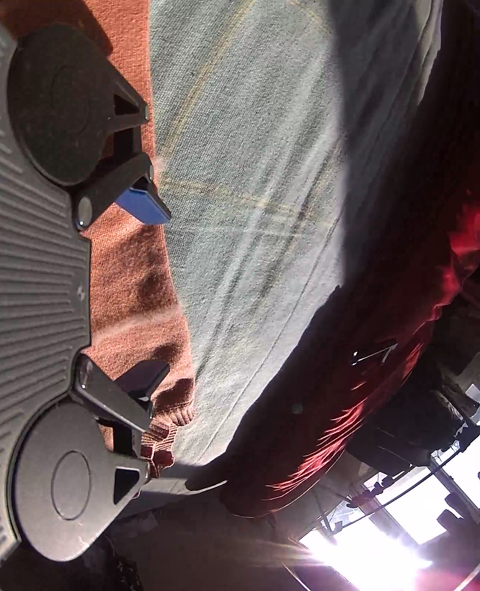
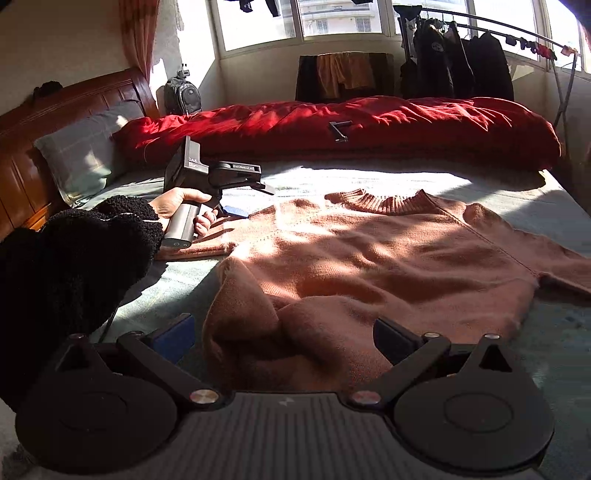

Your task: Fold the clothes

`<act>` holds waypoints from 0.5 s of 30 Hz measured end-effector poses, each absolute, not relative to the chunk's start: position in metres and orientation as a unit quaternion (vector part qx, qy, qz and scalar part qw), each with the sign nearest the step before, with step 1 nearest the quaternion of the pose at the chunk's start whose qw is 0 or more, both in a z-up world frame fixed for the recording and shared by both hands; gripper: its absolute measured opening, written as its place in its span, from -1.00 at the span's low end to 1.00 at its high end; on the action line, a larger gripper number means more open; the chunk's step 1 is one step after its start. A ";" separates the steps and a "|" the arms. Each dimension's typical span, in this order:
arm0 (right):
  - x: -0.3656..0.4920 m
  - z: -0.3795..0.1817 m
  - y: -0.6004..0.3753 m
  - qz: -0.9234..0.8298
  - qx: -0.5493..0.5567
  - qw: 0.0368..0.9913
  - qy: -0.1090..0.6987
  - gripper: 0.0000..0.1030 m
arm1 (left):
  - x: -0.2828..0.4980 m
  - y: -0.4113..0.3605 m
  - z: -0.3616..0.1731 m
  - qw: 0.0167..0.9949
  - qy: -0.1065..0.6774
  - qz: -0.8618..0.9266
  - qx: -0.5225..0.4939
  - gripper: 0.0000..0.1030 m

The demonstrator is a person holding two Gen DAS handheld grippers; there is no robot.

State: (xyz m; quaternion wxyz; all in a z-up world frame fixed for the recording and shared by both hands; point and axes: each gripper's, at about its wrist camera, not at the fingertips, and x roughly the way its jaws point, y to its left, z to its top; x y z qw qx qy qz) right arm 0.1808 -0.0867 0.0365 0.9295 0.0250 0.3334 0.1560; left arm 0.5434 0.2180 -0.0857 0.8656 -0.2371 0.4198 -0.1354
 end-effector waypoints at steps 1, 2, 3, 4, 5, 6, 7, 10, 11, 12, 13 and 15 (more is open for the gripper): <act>0.181 0.037 -0.091 0.152 0.023 0.931 0.331 1.00 | 0.537 0.214 -0.079 0.871 0.417 -0.143 -0.219 0.56; 0.181 0.038 -0.095 0.150 0.021 0.932 0.328 1.00 | 0.527 0.210 -0.071 0.876 0.412 -0.152 -0.202 0.56; 0.181 0.039 -0.099 0.146 0.016 0.934 0.326 1.00 | 0.516 0.207 -0.062 0.880 0.406 -0.162 -0.186 0.56; 0.182 0.040 -0.104 0.142 0.010 0.935 0.324 1.00 | 0.504 0.204 -0.054 0.883 0.402 -0.172 -0.172 0.56; 0.183 0.040 -0.109 0.139 0.003 0.936 0.323 1.00 | 0.490 0.200 -0.046 0.884 0.398 -0.185 -0.159 0.56; 0.184 0.038 -0.116 0.136 -0.009 0.936 0.325 1.00 | 0.475 0.197 -0.039 0.885 0.395 -0.198 -0.148 0.56; 0.186 0.037 -0.121 0.133 -0.019 0.936 0.327 1.00 | 0.459 0.194 -0.033 0.885 0.393 -0.210 -0.139 0.56; 0.191 0.028 -0.140 0.129 -0.046 0.929 0.343 1.00 | 0.406 0.187 -0.020 0.879 0.392 -0.240 -0.124 0.56; 0.193 0.024 -0.145 0.130 -0.050 0.927 0.349 1.00 | 0.389 0.185 -0.016 0.877 0.393 -0.250 -0.122 0.56; 0.195 0.020 -0.151 0.132 -0.054 0.924 0.355 1.00 | 0.372 0.184 -0.013 0.872 0.393 -0.261 -0.127 0.56; 0.197 0.017 -0.156 0.134 -0.057 0.921 0.361 1.00 | 0.354 0.183 -0.010 0.868 0.394 -0.273 -0.131 0.57; 0.203 0.009 -0.165 0.145 -0.059 0.916 0.370 1.00 | 0.323 0.180 -0.004 0.865 0.389 -0.285 -0.139 0.60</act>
